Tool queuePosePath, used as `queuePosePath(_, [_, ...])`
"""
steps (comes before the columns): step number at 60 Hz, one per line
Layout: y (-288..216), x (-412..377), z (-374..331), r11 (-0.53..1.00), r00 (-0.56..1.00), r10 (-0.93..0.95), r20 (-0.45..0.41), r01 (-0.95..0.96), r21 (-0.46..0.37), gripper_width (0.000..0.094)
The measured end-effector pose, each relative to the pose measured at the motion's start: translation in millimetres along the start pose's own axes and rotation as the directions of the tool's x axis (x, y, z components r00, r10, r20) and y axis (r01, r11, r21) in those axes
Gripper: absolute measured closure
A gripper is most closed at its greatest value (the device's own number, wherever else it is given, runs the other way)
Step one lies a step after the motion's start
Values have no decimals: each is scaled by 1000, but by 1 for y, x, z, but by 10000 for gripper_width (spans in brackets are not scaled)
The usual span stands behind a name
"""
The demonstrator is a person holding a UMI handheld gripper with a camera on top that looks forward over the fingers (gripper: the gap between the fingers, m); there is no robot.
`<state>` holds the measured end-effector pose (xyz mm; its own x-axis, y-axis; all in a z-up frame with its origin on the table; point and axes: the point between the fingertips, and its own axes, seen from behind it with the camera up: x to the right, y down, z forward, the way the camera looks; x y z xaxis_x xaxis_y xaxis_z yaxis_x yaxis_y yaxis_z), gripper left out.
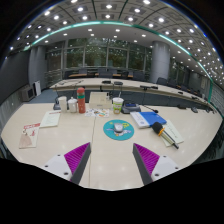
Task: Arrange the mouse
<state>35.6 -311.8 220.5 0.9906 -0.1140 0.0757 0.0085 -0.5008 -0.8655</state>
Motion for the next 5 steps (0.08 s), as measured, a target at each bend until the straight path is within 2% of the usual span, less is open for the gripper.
queuePosePath(5, [-1,0,-4,1000,1000,-7,-2,7,8,77])
